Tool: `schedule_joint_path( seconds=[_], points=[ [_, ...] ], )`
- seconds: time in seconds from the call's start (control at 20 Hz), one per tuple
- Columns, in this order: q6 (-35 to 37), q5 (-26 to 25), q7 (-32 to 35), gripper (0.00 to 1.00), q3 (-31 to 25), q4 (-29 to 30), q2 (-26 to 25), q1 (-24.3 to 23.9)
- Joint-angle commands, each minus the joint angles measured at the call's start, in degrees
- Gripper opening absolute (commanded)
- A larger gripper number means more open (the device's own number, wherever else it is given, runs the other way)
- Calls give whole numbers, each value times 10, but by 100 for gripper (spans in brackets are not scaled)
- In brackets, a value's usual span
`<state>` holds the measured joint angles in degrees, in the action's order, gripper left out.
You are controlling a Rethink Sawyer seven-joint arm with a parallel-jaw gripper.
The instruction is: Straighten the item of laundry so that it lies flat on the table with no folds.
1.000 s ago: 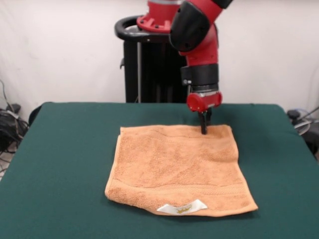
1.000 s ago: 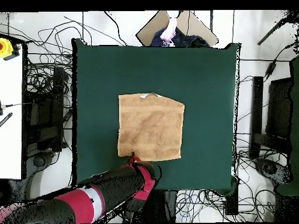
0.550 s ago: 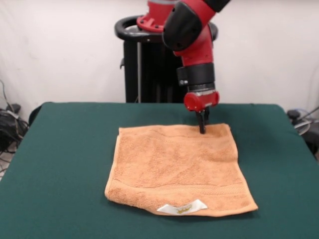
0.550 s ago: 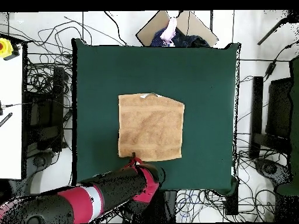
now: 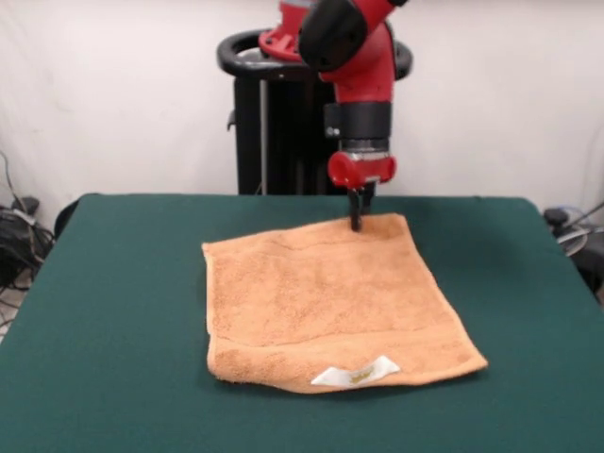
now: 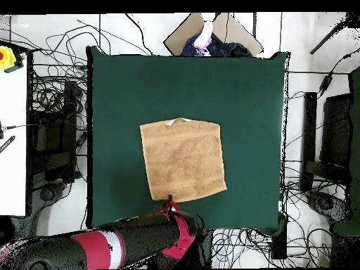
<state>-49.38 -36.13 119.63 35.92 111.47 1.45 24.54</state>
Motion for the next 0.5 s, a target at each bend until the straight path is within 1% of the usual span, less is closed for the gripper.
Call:
schedule_joint_path(
  seconds=[0.05,0.25,0.35,0.4,0.5],
  points=[
    [60,42,49,0,-17,50,13,-14],
    [31,82,60,0,-23,65,0,-25],
    [-6,119,79,0,-36,74,-18,-46],
    [-44,152,102,0,-49,80,-36,-65],
    [-89,188,133,0,-69,84,-49,-99]
  ],
)
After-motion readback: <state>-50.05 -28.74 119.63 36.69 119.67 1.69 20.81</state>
